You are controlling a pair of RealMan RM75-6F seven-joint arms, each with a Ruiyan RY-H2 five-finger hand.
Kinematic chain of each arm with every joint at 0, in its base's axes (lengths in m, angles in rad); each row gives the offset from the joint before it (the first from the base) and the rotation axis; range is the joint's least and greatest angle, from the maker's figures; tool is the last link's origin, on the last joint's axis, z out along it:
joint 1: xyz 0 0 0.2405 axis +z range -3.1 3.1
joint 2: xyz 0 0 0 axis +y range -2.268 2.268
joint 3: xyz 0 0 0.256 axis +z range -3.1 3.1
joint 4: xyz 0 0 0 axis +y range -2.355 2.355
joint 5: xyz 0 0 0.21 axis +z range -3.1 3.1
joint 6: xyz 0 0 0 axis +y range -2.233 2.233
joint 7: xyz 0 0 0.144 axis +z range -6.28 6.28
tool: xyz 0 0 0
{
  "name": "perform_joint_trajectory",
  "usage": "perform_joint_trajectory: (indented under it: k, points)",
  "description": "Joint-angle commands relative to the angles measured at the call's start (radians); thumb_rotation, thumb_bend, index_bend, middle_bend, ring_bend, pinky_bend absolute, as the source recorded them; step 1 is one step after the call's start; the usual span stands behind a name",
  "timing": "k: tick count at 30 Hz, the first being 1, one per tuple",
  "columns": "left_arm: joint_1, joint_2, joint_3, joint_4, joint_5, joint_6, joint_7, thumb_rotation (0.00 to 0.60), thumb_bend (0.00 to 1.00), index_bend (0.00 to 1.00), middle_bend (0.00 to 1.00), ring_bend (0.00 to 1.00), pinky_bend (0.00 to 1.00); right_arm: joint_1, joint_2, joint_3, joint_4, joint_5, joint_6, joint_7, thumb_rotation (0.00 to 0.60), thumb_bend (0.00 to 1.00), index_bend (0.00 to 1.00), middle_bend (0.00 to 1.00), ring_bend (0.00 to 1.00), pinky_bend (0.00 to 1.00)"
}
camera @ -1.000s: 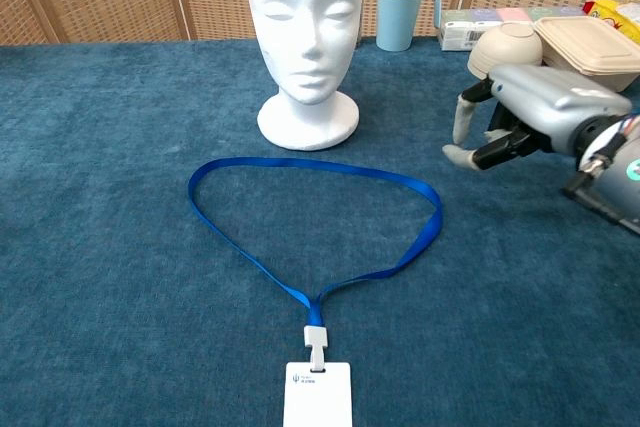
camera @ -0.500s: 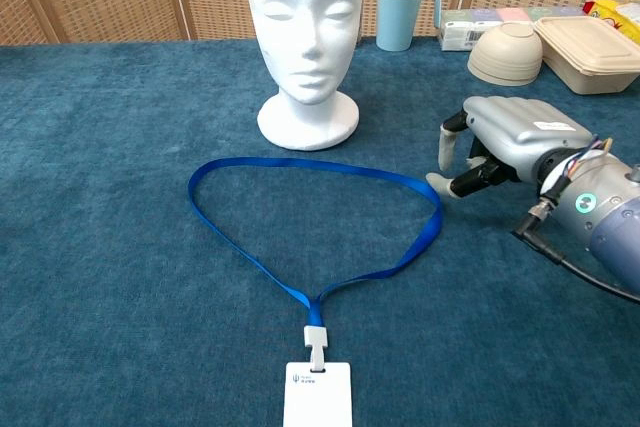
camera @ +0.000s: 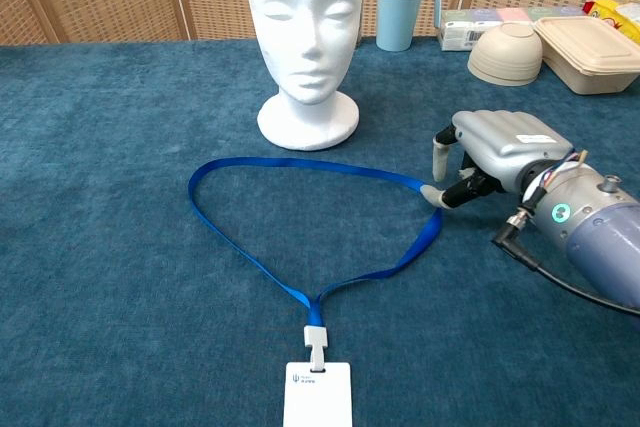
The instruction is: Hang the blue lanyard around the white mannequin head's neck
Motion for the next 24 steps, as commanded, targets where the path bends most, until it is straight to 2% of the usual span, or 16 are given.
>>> perform_joint_trajectory:
  k: [1,24]
  points:
    - [0.000,0.000,0.001,0.002,-0.002,-0.001,-0.003,0.466,0.20,0.48,0.54,0.44,0.36,0.007,-0.008,0.002,0.009,0.006,-0.003,-0.008,0.407,0.39,0.48,1.00,1.00,1.00]
    - [-0.004,-0.002,0.013,0.012,-0.009,-0.008,-0.013,0.465,0.20,0.47,0.53,0.44,0.36,0.036,-0.038,0.009,0.083,0.044,-0.029,-0.028,0.410,0.39,0.49,1.00,1.00,1.00]
